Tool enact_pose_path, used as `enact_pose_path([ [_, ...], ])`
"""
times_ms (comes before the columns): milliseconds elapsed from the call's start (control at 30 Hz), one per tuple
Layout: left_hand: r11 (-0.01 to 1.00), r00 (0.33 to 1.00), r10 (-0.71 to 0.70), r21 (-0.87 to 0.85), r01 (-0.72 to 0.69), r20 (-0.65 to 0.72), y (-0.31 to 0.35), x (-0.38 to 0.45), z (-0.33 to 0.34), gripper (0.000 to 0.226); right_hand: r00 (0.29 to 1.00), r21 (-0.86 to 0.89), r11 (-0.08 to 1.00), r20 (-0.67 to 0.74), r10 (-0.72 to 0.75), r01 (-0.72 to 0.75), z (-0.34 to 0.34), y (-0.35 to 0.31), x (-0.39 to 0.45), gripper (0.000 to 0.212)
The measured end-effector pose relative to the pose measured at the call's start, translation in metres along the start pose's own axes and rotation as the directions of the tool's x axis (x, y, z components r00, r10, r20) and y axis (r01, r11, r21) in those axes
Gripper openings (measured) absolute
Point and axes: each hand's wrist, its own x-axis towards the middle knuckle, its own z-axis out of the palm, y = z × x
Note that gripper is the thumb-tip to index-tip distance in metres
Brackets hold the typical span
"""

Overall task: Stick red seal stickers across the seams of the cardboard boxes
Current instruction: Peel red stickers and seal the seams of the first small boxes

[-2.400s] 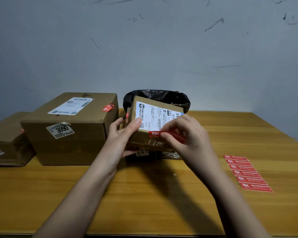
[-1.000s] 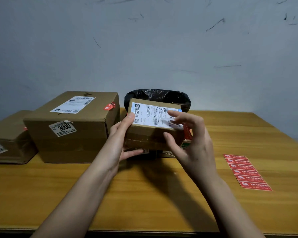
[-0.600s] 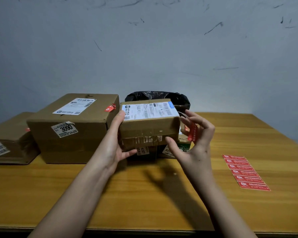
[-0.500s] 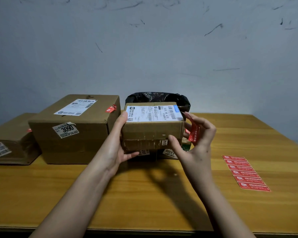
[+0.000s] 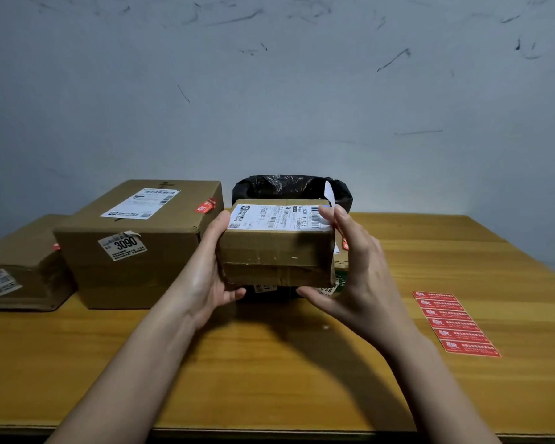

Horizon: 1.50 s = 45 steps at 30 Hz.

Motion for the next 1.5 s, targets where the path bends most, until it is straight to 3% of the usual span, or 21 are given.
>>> enact_pose_path([
  [400,0.999,1.000,0.026,0.046,-0.027,0.015,0.001,0.000,-0.006,0.054,0.990,-0.133,0.982,0.050,-0.129,0.135,-0.006,0.001,0.002,0.106],
  [533,0.991,0.995,0.090,0.096,-0.094,0.043,0.004,-0.005,-0.008,0.052,0.990,-0.121,0.983,0.023,-0.136,0.138,-0.008,-0.001,0.003,0.104],
  [667,0.946,0.957,0.281,0.149,-0.288,0.067,0.009,-0.011,-0.015,0.079,0.997,0.021,0.997,-0.004,-0.071,0.071,-0.015,-0.004,0.004,0.094],
  [733,0.856,0.882,0.465,0.217,-0.469,0.074,0.009,-0.010,-0.024,0.094,0.999,0.097,0.995,-0.023,-0.026,0.029,-0.017,-0.005,0.006,0.094],
  [800,0.677,0.779,0.579,0.392,-0.623,0.240,0.012,-0.019,-0.028,0.109,1.000,0.148,0.989,-0.002,0.005,-0.005,-0.019,-0.006,0.007,0.100],
  [933,0.407,0.730,0.525,0.624,-0.667,0.437,0.026,-0.033,-0.034,0.118,0.992,0.227,0.968,0.095,0.088,-0.107,-0.024,-0.008,0.007,0.113],
  [1067,0.263,0.714,0.495,0.698,-0.666,0.494,0.031,-0.035,-0.036,0.112,0.972,0.312,0.930,0.191,0.140,-0.195,-0.028,-0.009,0.007,0.117],
  [1200,0.272,0.739,0.474,0.719,-0.639,0.478,0.029,-0.033,-0.039,0.111,0.919,0.367,0.875,0.347,0.187,-0.317,-0.033,-0.007,0.006,0.122],
  [1300,0.308,0.766,0.450,0.726,-0.615,0.458,0.025,-0.032,-0.041,0.110,0.862,0.431,0.784,0.440,0.250,-0.447,-0.038,-0.006,0.003,0.110],
  [1433,0.344,0.802,0.401,0.739,-0.580,0.442,0.020,-0.030,-0.042,0.107,0.857,0.638,0.572,0.377,0.351,-0.515,-0.039,-0.002,0.003,0.081],
  [1500,0.366,0.825,0.354,0.746,-0.556,0.441,0.018,-0.029,-0.041,0.107,0.860,0.690,0.527,0.314,0.402,-0.497,-0.037,-0.001,0.005,0.062],
])
